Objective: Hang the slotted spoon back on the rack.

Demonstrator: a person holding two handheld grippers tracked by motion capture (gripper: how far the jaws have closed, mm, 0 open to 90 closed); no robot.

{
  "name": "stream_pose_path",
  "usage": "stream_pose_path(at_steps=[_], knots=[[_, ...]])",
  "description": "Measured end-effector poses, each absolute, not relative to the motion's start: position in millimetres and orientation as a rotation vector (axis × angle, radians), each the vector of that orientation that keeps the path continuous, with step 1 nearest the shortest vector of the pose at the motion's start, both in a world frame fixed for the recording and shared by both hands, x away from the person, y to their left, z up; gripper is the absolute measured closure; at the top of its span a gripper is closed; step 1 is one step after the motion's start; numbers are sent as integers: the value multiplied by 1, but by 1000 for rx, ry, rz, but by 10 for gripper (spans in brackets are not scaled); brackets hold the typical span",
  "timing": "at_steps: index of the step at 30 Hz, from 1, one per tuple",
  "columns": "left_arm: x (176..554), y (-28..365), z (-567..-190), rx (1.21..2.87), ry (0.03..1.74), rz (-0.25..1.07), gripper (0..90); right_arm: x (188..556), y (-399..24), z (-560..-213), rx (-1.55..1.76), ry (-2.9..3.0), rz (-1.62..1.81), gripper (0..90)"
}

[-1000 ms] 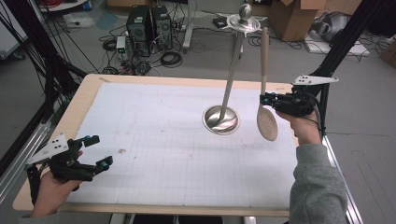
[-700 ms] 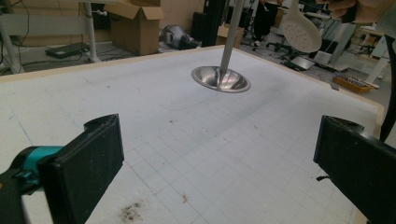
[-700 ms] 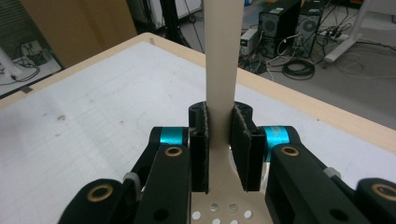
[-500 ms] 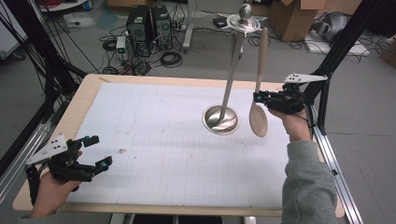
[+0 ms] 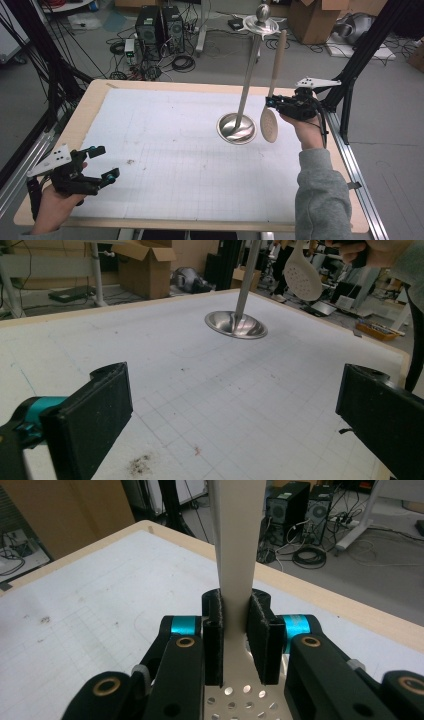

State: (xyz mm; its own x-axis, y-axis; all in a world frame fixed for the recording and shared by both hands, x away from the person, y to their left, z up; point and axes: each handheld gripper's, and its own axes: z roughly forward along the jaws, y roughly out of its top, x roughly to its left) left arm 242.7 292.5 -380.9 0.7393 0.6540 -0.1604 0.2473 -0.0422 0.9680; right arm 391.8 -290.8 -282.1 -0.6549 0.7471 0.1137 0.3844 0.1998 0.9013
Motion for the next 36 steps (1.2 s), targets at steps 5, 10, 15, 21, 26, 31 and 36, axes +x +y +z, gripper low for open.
stream_pose_path(at_steps=[5, 10, 15, 21, 26, 31, 36], knots=[[243, 293, -381, 1620, 740, 382, 20, 393, -288, -283, 1069, 2113, 1432, 780], [242, 293, -381, 1619, 740, 385, 20, 392, -287, -286, 1049, 2091, 1428, 750], [244, 292, -381, 1623, 741, 385, 20, 385, -288, -286, 1042, 2052, 1412, 614], [247, 287, -381, 1625, 734, 383, 20, 373, -293, -285, 1036, 2015, 1472, 396], [250, 284, -382, 1623, 732, 386, 20, 363, -289, -287, 987, 2050, 1493, 248], [254, 281, -381, 1613, 724, 389, 20, 349, -278, -293, 903, 2096, 1511, 139], [256, 278, -380, 1601, 721, 390, 20, 341, -276, -297, 881, 2084, 1541, 118]])
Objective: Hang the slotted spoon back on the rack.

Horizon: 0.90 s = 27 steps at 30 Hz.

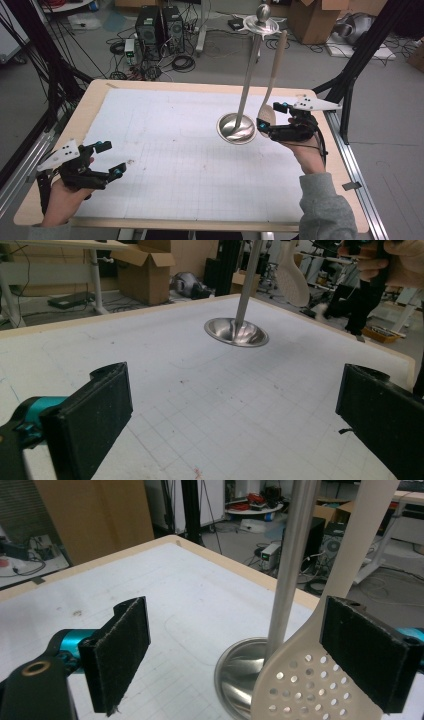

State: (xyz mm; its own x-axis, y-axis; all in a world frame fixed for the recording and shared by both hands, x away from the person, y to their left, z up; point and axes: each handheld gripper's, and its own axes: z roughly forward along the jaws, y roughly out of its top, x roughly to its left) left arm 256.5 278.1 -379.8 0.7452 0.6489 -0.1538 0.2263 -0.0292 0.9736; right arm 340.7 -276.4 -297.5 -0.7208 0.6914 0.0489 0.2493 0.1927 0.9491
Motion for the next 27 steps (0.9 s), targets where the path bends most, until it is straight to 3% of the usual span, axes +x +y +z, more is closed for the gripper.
stream_pose_path(at_steps=[27], knots=[[264, 272, -381, 1584, 707, 399, 20, 304, -279, -343, 824, 2119, 1593, 118]])
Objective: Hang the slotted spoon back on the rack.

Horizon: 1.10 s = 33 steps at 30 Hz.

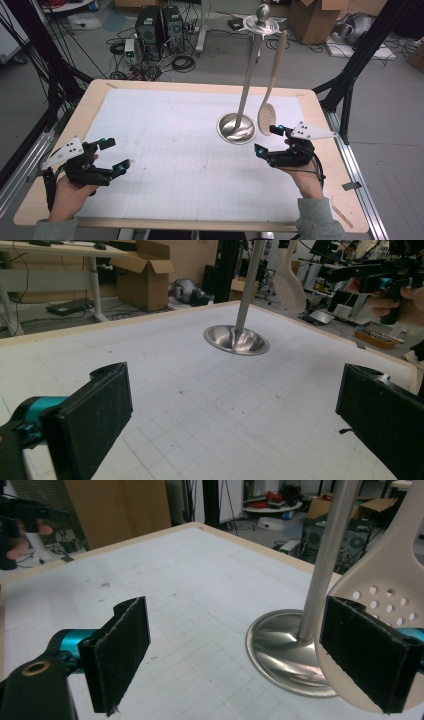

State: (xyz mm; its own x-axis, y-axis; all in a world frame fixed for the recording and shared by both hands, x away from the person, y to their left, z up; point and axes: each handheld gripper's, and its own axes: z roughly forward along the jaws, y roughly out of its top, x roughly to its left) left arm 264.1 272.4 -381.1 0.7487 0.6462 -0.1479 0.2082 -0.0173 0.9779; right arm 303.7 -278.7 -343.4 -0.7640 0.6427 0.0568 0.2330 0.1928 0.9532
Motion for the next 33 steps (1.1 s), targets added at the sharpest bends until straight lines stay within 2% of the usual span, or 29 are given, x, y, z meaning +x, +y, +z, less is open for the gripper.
stream_pose_path(at_steps=[14, 33], knots=[[263, 274, -380, 1579, 707, 397, 20, 285, -294, -355, 848, 2036, 1678, 118], [265, 279, -386, 1578, 719, 400, 20, 279, -310, -379, 906, 2036, 1603, 117]])
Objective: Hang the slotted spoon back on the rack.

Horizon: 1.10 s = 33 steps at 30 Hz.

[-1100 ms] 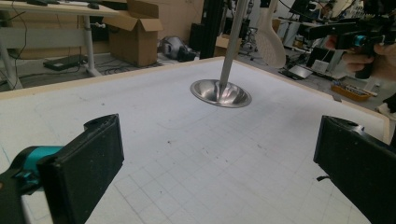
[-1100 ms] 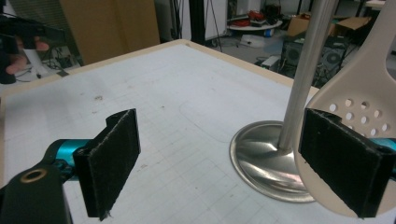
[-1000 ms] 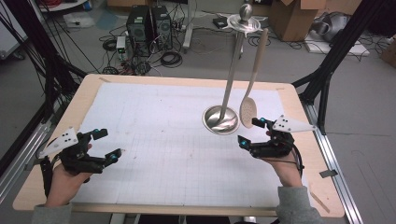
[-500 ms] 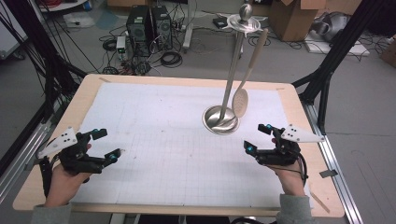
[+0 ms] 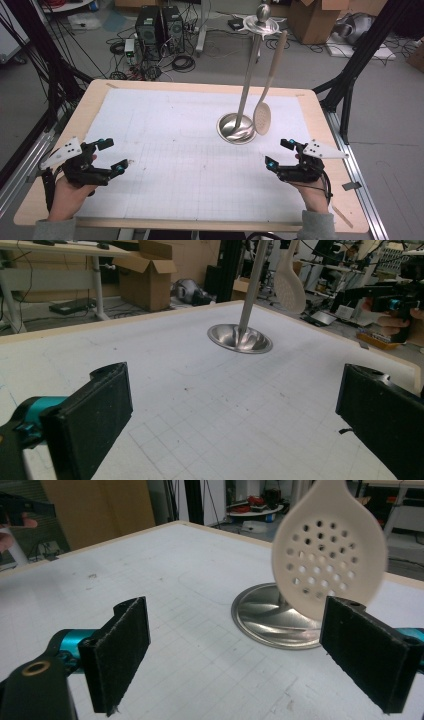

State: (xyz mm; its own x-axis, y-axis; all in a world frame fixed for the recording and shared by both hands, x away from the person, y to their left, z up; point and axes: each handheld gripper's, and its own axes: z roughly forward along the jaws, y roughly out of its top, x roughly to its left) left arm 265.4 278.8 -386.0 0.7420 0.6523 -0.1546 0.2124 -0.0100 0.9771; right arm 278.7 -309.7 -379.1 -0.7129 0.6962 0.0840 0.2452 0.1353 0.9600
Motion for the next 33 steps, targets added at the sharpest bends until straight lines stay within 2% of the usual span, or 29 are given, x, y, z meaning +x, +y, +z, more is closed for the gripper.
stream_pose_path(at_steps=[13, 33], knots=[[264, 288, -388, 1576, 736, 426, 20, 270, -345, -390, 963, 1968, 1601, 118], [263, 313, -393, 1550, 803, 469, 20, 261, -365, -393, 991, 1926, 1588, 118]])
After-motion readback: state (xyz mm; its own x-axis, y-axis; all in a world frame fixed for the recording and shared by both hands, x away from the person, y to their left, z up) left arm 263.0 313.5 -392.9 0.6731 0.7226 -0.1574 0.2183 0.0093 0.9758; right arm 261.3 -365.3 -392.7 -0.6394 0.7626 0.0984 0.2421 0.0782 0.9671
